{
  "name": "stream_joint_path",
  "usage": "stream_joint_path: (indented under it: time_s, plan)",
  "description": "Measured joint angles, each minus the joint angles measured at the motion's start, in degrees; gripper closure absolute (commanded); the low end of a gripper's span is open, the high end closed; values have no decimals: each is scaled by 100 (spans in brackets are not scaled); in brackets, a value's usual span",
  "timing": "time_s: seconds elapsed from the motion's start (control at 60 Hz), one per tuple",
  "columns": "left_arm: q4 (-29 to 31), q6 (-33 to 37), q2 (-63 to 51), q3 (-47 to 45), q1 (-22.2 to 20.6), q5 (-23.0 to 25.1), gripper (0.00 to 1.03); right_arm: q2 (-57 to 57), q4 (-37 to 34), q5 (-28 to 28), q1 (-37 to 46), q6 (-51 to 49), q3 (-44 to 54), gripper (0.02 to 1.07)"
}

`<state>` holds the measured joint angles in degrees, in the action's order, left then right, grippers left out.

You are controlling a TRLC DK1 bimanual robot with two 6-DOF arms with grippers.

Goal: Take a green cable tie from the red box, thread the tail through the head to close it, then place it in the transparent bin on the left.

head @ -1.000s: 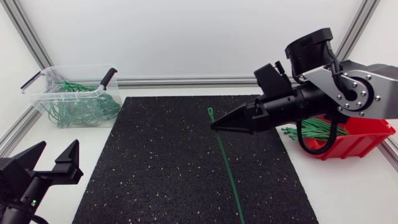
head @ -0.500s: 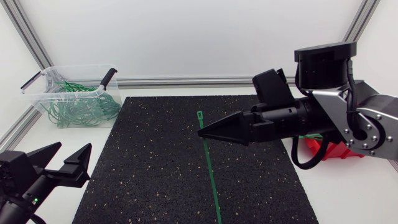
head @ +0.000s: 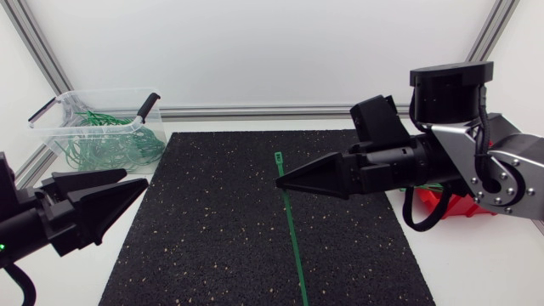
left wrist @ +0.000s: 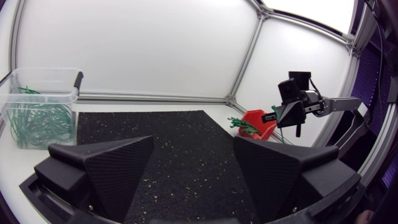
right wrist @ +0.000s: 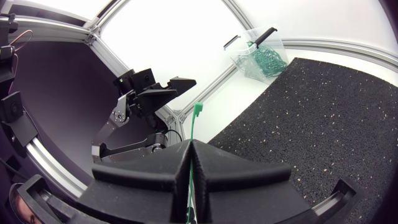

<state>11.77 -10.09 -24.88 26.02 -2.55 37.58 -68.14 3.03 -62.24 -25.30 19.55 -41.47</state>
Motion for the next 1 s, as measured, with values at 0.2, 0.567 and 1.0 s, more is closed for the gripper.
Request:
stream_joint_path:
  time_s: [0.2,0.567,1.0]
  plan:
    - [-138,-2,-1268,603,-501,892,6,0,61,-297,120,15,48,101]
    - [-656,-26,-2634,1429,-1805,1069,4,-55,483,-570,186,199,109,101]
    - [-782,-177,-3639,2210,-2463,1847,4,-201,1394,-809,251,881,109,101]
